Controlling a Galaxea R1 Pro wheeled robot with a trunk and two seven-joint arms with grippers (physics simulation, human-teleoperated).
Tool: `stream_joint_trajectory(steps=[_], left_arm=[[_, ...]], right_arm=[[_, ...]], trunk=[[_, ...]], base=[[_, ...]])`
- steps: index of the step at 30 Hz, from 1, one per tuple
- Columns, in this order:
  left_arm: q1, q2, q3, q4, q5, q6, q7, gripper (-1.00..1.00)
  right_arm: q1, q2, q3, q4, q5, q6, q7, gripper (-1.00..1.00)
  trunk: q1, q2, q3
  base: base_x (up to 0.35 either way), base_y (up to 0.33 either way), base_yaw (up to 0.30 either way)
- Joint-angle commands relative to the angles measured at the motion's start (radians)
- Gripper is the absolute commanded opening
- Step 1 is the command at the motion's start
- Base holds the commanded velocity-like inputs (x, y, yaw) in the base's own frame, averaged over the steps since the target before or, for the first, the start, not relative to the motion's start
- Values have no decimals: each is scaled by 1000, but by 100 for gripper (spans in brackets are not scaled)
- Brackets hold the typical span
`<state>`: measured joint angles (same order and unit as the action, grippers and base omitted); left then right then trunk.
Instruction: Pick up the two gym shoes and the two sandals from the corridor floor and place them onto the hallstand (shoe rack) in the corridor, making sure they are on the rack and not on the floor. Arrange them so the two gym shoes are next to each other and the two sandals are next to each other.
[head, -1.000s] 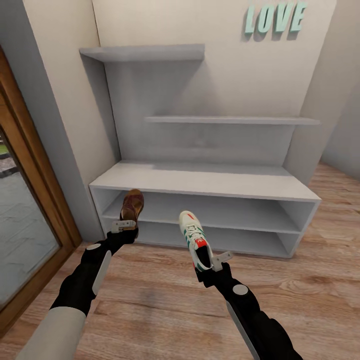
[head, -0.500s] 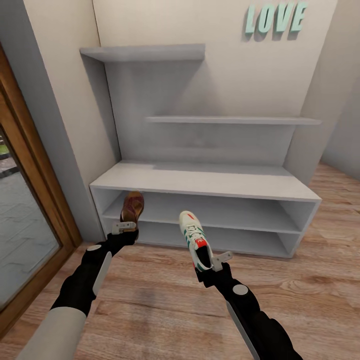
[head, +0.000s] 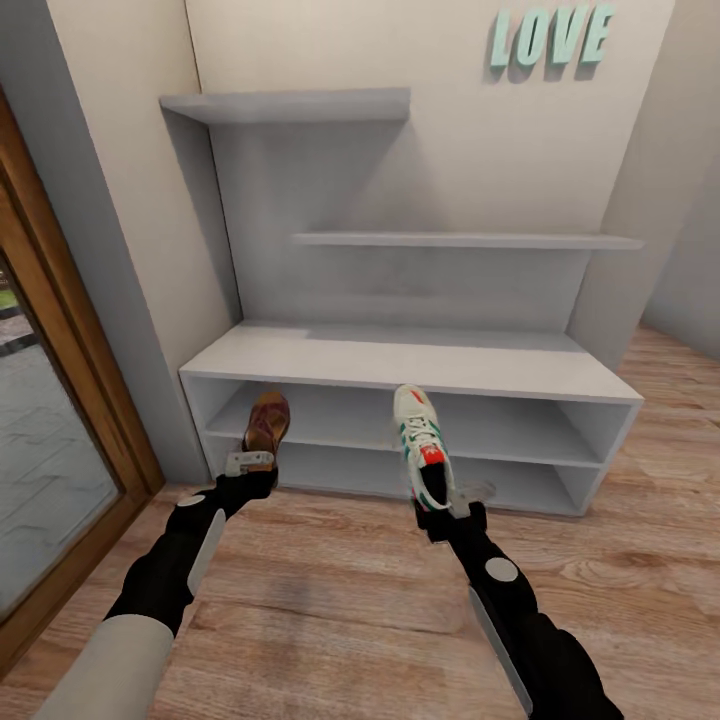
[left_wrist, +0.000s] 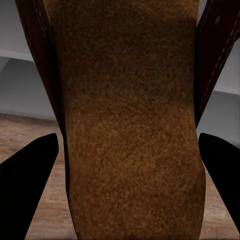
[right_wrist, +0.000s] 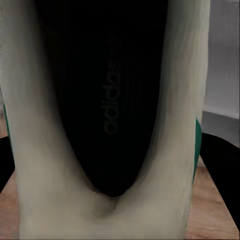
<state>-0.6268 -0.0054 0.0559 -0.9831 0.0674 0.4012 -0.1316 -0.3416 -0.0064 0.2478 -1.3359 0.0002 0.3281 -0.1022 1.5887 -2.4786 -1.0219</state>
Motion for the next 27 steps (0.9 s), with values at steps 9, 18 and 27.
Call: stream_joint_trajectory(steps=[9,18,27], left_arm=[[-1,1,7,2,8,7,-3,-100],[-1,1,6,3,8,7,-3,-100],[-1,1,4,3,8,7,-3,-100]], right_arm=[[3,-3,-633,49,-9,-1,-44,-100],[4,-38,-1633,174,-6,0,364,-100],[4,-514,-1925,212,-8,300,466,-100]], trunk=[[0,0,-1],[0,0,-1],[0,0,-1]], base=[[0,0,0],[0,0,0],[0,0,0]])
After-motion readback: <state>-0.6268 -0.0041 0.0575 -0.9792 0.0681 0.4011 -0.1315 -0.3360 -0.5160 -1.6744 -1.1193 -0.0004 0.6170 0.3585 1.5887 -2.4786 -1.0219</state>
